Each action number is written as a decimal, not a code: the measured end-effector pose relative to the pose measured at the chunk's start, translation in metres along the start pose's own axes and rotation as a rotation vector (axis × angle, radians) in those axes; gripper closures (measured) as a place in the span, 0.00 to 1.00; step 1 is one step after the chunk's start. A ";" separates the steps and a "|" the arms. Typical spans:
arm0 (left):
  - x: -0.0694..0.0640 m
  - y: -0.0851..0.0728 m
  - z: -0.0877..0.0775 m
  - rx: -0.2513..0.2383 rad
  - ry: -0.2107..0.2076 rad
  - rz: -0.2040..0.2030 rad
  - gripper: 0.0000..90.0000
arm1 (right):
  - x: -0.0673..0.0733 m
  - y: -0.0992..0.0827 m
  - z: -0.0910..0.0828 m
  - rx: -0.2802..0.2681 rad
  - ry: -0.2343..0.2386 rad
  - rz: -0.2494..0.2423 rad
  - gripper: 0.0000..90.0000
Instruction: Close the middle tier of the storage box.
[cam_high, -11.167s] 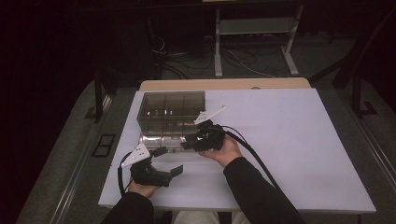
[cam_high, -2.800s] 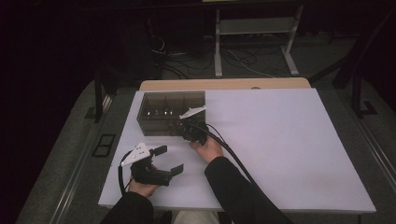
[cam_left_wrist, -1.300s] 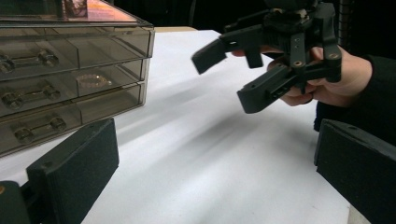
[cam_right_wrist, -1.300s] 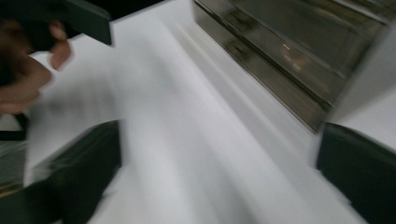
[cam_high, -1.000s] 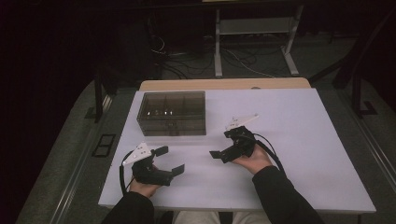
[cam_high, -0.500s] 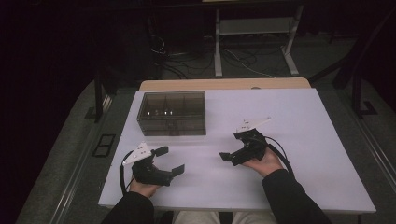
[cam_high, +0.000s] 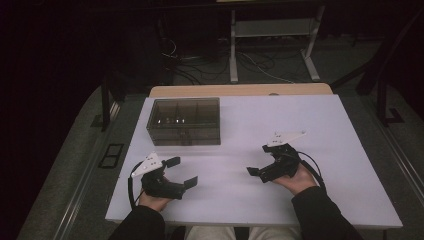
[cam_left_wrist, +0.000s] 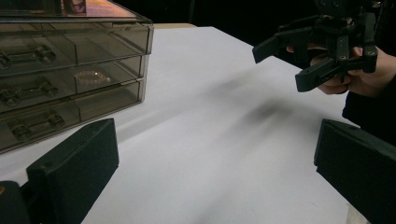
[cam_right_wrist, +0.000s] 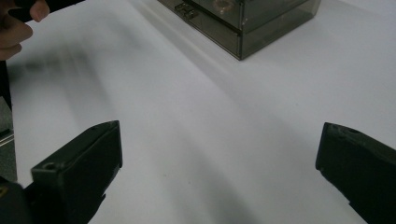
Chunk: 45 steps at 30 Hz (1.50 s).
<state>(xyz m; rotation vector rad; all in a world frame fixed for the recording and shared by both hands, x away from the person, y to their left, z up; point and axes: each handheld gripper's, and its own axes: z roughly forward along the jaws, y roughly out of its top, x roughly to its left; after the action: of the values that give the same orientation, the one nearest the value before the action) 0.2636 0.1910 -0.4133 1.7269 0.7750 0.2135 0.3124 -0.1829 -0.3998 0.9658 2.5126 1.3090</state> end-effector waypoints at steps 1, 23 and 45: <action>0.000 0.000 0.000 0.001 0.000 0.001 0.00 | -0.001 -0.001 -0.002 0.001 0.000 0.002 0.00; 0.001 0.000 -0.001 0.012 0.001 0.001 0.00 | -0.008 -0.032 -0.033 -0.032 -0.053 0.042 0.00; 0.000 0.000 0.000 0.040 -0.002 0.010 0.00 | -0.015 -0.079 -0.080 -0.172 -0.147 0.136 0.00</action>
<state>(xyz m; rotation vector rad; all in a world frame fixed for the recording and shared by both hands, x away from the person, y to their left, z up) 0.2635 0.1905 -0.4137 1.7686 0.7741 0.2037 0.2540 -0.2788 -0.4153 1.1645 2.2197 1.4087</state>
